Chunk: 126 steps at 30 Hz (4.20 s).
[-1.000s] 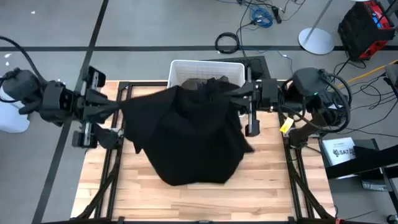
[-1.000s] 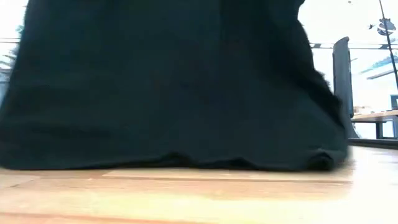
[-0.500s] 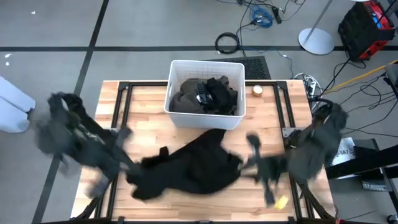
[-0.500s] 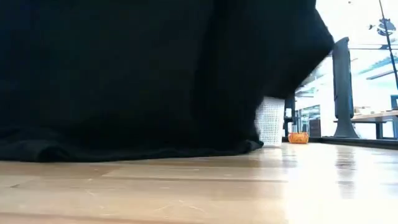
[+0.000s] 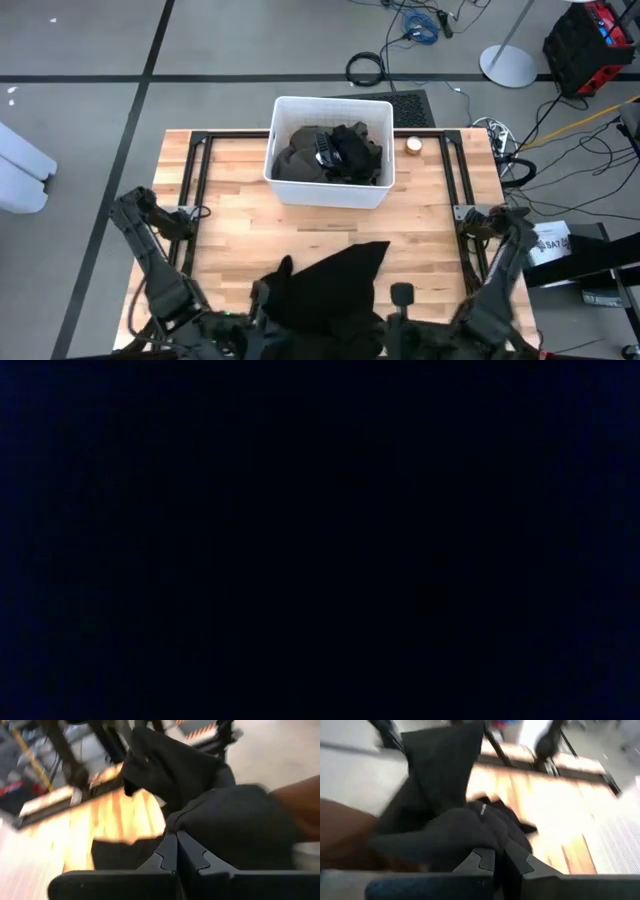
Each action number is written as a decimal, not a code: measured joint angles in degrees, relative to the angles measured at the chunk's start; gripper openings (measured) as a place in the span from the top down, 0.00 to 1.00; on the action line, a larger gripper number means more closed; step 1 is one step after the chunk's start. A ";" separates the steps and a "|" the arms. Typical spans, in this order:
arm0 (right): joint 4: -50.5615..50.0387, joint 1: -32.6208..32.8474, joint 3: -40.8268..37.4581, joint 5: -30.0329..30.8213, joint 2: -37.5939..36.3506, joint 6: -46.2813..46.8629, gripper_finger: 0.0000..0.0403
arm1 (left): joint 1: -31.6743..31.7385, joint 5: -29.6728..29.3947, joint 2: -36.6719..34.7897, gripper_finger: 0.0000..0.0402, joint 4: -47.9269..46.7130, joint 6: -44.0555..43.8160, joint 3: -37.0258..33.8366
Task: Sort clothes
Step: Put the black shirt into the white laundry bin
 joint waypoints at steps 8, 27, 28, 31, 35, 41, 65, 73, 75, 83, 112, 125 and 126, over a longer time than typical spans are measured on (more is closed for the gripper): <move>-15.60 -6.29 -0.28 -2.16 3.95 10.65 1.00 | 5.62 -0.55 0.59 1.00 -21.64 -17.05 -0.21; 19.51 -22.24 -55.33 -19.02 -25.54 13.50 1.00 | 20.93 15.82 -6.41 1.00 -11.33 -11.91 -27.78; 21.27 -22.98 -58.47 -18.99 -27.29 15.45 1.00 | 22.37 17.12 -7.36 1.00 -9.66 -11.39 -29.54; 25.31 -24.31 -66.16 -18.83 -31.72 19.82 1.00 | 27.05 21.14 -10.73 1.00 -5.40 -11.20 -34.75; 28.60 -25.56 -73.82 -18.47 -33.97 25.86 0.99 | 32.48 28.25 -13.96 1.00 1.80 -11.76 -41.44; 35.54 -25.80 -80.34 -18.33 -31.03 27.39 0.87 | 35.54 33.69 -14.08 0.97 9.41 -19.81 -46.62; 46.38 -29.27 -81.29 -21.52 -15.42 25.39 0.39 | 32.53 28.74 -28.47 0.56 2.16 -23.41 -37.13; 45.55 -28.22 -81.31 -26.17 -16.64 27.24 0.86 | 20.03 9.06 -38.85 0.56 1.37 -23.71 -38.12; 44.84 -28.22 -81.31 -27.71 -17.11 27.26 0.95 | 16.52 4.43 -39.41 0.56 2.09 -23.74 -38.55; 31.49 -27.74 -81.95 -32.97 -25.44 37.20 0.98 | 7.97 -7.30 -39.19 0.56 1.73 -27.16 -42.63; 74.96 -27.43 -62.95 -24.85 -10.61 29.34 0.98 | 4.81 8.35 -33.30 0.56 12.48 -36.40 -53.90; 61.71 -29.51 -42.86 -25.78 6.24 23.90 0.95 | 14.37 30.89 -16.70 0.56 15.86 -36.81 -54.93; 61.85 -29.63 -42.54 -27.17 7.22 23.84 0.95 | 15.08 32.88 -15.25 0.56 16.81 -36.22 -54.93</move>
